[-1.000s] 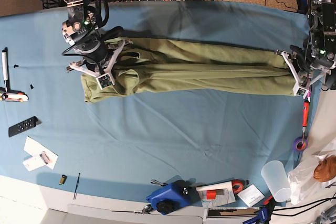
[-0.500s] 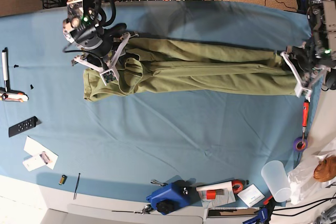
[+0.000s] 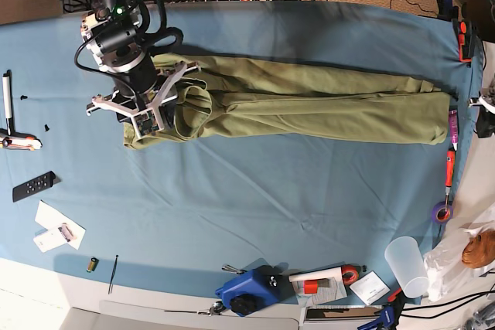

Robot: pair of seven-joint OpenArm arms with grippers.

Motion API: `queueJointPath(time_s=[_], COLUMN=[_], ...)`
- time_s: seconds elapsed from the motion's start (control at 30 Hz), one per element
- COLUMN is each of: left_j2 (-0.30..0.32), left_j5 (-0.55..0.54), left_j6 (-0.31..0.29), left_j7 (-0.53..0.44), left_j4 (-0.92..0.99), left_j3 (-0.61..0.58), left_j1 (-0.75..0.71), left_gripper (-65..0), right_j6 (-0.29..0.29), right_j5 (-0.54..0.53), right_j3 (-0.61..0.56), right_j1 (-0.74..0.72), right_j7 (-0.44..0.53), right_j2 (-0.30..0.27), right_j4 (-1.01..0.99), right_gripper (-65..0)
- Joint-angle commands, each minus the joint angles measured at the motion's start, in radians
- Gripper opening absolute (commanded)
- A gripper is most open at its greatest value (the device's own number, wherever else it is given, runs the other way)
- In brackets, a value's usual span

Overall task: Layout the t-shirt on the table in an organized manner, then fold the t-shirt properly
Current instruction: 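Release the left gripper and adjust the folded end with the right gripper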

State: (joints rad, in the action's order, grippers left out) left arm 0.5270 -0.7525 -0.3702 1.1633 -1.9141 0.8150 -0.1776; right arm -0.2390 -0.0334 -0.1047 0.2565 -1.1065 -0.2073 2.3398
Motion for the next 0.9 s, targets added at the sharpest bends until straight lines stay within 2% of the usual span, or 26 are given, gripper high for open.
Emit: queueJointPath(time_s=[0.0, 0.3, 0.4, 0.47, 0.73, 0.77, 0.87], left_j2=[0.022, 0.019, 0.019, 0.019, 0.019, 0.019, 0.019], left_j5=[-0.018, -0.056, -0.056, -0.056, -0.056, -0.056, -0.056], left_j6=[-0.012, -0.024, -0.024, -0.024, -0.024, -0.024, -0.024], left_j7=[-0.019, -0.019, -0.019, -0.019, -0.019, -0.019, -0.019], left_j4=[-0.015, -0.014, -0.014, -0.014, -0.014, -0.014, -0.014], left_j3=[0.008, 0.007, 0.007, 0.007, 0.007, 0.007, 0.007], left_j1=[-0.002, -0.03, -0.03, -0.03, -0.03, -0.03, -0.03], left_gripper=[-39.0, -39.0, -39.0, -39.0, -39.0, -39.0, -39.0], right_j6=[0.003, -0.008, -0.041, -0.06, -0.061, -0.061, -0.06], right_j5=[0.005, 0.016, -0.019, -0.046, -0.103, -0.114, -0.116], right_j3=[0.002, 0.001, 0.001, 0.001, 0.001, 0.001, 0.001], right_j1=[-0.013, -0.086, -0.11, -0.112, -0.112, -0.112, -0.112], right_j7=[0.025, 0.034, 0.031, 0.018, -0.066, -0.074, -0.121], right_j2=[-0.003, -0.003, -0.003, -0.003, -0.003, -0.003, -0.003], right_j4=[0.011, -0.221, -0.298, -0.313, -0.313, -0.313, -0.312], right_gripper=[-47.4, -47.4, -47.4, -47.4, -47.5, -48.6, -61.9])
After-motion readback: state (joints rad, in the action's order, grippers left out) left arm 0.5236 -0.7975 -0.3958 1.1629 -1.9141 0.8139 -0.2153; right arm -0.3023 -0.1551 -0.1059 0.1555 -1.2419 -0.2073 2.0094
